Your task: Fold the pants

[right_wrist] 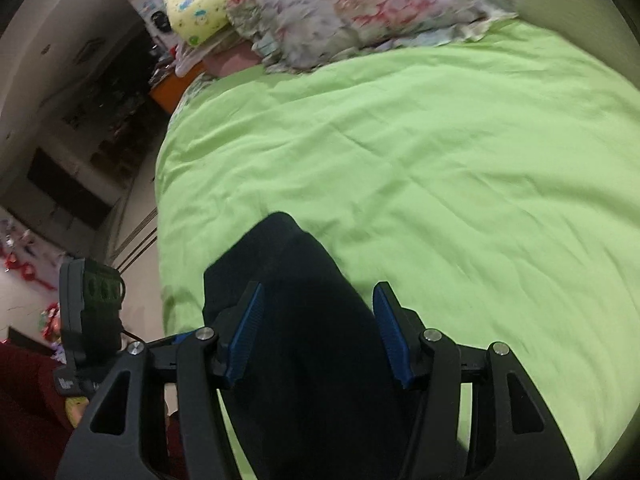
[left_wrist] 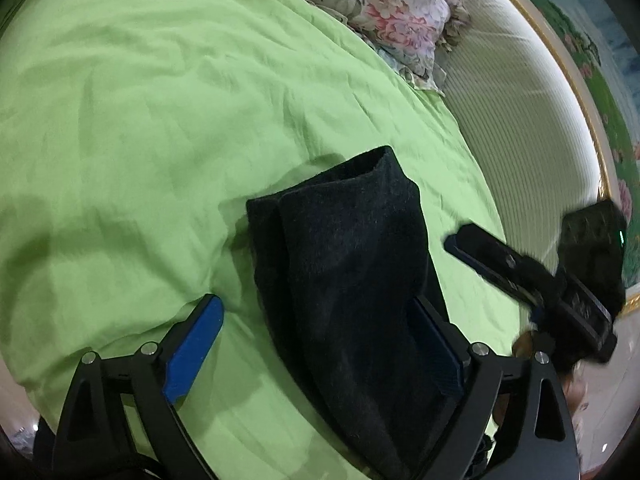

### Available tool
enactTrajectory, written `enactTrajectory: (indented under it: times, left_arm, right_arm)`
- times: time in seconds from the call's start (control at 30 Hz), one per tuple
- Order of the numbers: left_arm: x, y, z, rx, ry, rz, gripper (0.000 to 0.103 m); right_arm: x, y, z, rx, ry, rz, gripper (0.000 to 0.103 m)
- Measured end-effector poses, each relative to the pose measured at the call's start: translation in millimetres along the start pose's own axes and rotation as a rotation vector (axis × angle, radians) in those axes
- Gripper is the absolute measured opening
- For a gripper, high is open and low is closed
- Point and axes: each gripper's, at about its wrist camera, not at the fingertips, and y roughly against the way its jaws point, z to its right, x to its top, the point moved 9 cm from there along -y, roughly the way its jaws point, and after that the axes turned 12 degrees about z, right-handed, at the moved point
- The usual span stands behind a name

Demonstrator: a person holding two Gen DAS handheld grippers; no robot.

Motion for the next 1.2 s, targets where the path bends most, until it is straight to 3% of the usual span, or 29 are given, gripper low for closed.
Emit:
enactTrajectory:
  times: [0.13, 0.23, 0.3, 0.4, 0.47, 0.57, 0.7, 0.9, 1.2]
  left_arm:
    - [0.3, -3.5, 3.7, -0.002, -0.04, 0.004, 0.097]
    - [2.4, -5.4, 4.6, 0.0, -0.051, 0.021, 0.096]
    - [5.9, -7.3, 5.6, 0.003, -0.068, 0.052, 0.092]
    - [10.6, -12.9, 7.5, 0.019, -0.119, 0.082, 0.075]
    - [11.3, -13.5, 9.1, -0.001, -0.125, 0.072, 0.048]
    - [14.2, -9.7, 12.0, -0.05, -0.099, 0.063, 0.041]
    - [16.5, 7.8, 36.4, -0.106, -0.151, 0.088, 0.038]
    - [6.7, 51.0, 104.2, -0.26, -0.26, 0.109, 0.037]
    - [-48.5, 95.9, 189.8, -0.445, -0.416, 0.076, 0.034]
  right_arm:
    - [-8.3, -31.0, 0.6, 0.021, 0.05, -0.119, 0.053]
    - [-13.0, -43.2, 4.2, 0.029, 0.039, -0.146, 0.039]
    - [-13.1, -42.5, 1.9, 0.042, 0.049, -0.137, 0.029]
    - [-12.0, -33.3, -2.0, 0.057, 0.054, -0.115, 0.023]
    - [-8.9, -23.0, -3.8, 0.068, 0.04, -0.084, 0.023]
    - [-4.7, -3.8, -5.7, 0.085, 0.022, -0.033, 0.021]
    - [-1.7, 29.8, -8.6, 0.119, -0.01, 0.047, 0.021]
    - [-5.0, 109.2, -8.4, 0.107, -0.057, 0.208, 0.021]
    - [-40.4, 204.0, 3.3, 0.047, -0.122, 0.382, 0.02]
